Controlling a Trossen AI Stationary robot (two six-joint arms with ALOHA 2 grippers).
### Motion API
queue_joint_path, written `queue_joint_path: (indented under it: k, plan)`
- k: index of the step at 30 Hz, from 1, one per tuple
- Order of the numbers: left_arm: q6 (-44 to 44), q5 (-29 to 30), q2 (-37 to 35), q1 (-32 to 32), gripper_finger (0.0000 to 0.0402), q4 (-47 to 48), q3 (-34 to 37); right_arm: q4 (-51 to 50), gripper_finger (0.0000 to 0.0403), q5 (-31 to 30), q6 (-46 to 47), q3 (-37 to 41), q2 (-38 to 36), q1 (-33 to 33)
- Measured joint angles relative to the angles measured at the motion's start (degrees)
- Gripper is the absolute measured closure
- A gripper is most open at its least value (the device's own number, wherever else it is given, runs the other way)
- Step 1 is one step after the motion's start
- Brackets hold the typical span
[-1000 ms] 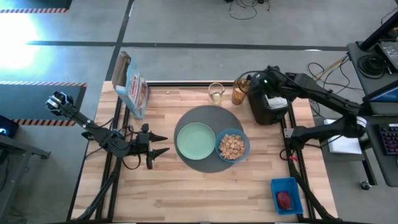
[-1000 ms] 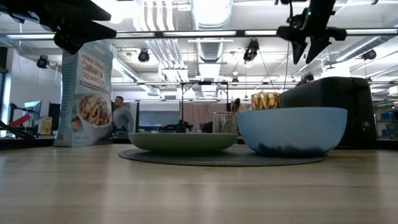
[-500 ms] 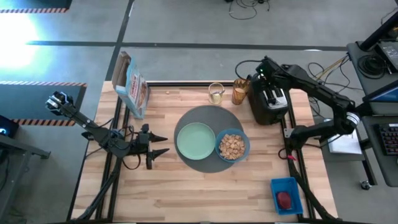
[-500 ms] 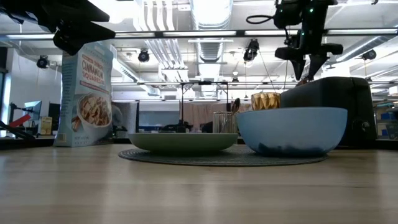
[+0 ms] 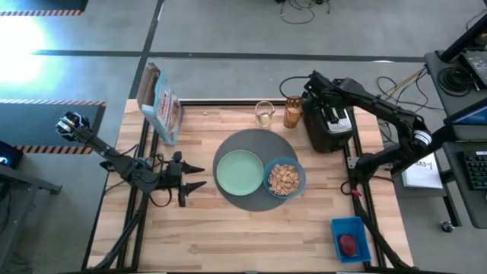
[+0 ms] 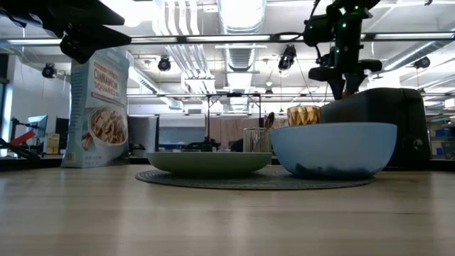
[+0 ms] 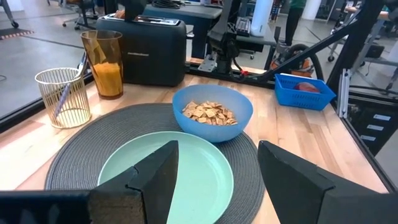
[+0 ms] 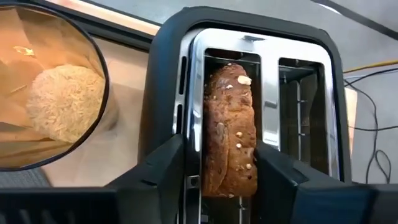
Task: Arrange a breakfast setting
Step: Put the toasted bread from the toaster on the green plate
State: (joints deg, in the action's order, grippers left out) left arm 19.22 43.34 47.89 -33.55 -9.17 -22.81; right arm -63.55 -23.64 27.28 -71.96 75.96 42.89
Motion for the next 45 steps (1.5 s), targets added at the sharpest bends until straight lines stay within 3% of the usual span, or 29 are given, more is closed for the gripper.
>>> queue_joint_path:
  k: [11, 15, 23, 28, 32, 40, 45]
  plan:
    - [0.79, -0.01, -0.19, 0.00, 0.0196, 0.28, 0.00, -0.29, 0.0349, 0.08, -0.97, 0.15, -3.97, 0.74]
    - [0.81, -0.01, -0.17, 0.01, 0.0196, 0.28, 0.00, -0.25, 0.0346, 1.38, -1.63, 0.17, -4.58, 0.70]
    - [0.81, -0.01, -0.15, 0.01, 0.0196, 0.33, 0.00, 0.34, 0.0281, 2.57, -2.52, 0.34, -3.56, 0.67]
    - [0.81, -0.01, -0.15, 0.01, 0.0196, 0.39, 0.00, 0.42, 0.0268, 2.25, -2.57, 0.37, -3.45, 0.66]
    - [0.81, -0.01, -0.15, 0.01, 0.0196, 0.41, 0.00, 0.44, 0.0289, 2.54, -2.55, 0.37, -3.45, 0.66]
    - [1.08, -0.02, -0.15, 0.01, 0.0196, 0.41, 0.00, 0.44, 0.0382, 2.65, -4.13, 0.37, -3.49, 0.66]
    - [1.38, -0.10, -0.15, 0.01, 0.0196, 0.37, 0.00, 0.05, 0.0385, 2.71, -4.43, -1.63, -4.18, 0.66]
